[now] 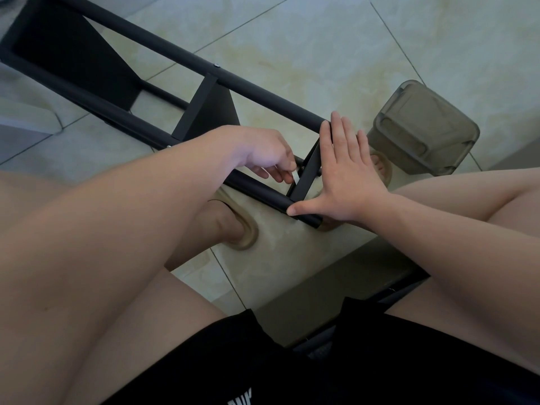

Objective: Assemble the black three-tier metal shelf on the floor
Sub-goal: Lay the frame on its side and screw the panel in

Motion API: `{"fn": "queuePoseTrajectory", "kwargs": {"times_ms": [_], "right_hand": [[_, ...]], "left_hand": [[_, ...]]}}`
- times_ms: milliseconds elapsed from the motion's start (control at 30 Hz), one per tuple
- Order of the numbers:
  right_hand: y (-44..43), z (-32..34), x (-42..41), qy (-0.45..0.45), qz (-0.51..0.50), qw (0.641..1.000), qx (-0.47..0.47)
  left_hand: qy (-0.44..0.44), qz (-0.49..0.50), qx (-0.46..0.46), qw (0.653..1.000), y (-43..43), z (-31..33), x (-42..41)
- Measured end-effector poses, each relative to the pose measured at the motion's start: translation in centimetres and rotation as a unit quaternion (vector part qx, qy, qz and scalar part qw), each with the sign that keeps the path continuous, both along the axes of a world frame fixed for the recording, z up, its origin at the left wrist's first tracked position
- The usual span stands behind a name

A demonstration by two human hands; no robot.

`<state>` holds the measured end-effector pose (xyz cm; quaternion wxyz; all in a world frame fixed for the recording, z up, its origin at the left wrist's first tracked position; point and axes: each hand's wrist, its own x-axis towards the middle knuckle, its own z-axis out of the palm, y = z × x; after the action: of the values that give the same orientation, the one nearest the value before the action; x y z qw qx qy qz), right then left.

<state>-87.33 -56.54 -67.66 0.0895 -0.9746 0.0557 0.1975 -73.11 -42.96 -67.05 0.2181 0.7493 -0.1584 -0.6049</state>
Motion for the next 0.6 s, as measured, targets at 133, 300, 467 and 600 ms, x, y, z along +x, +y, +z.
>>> {"fn": "queuePoseTrajectory", "kwargs": {"times_ms": [133, 300, 467, 600], "right_hand": [[-0.01, 0.02, -0.04, -0.002, 0.002, 1.0, -0.002], [-0.01, 0.09, 0.02, 0.0, 0.002, 1.0, -0.004], [-0.06, 0.11, 0.05, 0.003, 0.002, 1.0, -0.002], [-0.07, 0.06, -0.02, 0.001, 0.0, 1.0, 0.004]], "left_hand": [[-0.004, -0.029, 0.007, 1.0, 0.23, 0.14, 0.35], [-0.023, -0.077, 0.023, 0.996, 0.35, 0.59, 0.55], [-0.045, -0.118, 0.032, 0.991, 0.46, 0.77, 0.45], [-0.074, -0.158, 0.034, 0.984, 0.51, 0.82, 0.23]]}}
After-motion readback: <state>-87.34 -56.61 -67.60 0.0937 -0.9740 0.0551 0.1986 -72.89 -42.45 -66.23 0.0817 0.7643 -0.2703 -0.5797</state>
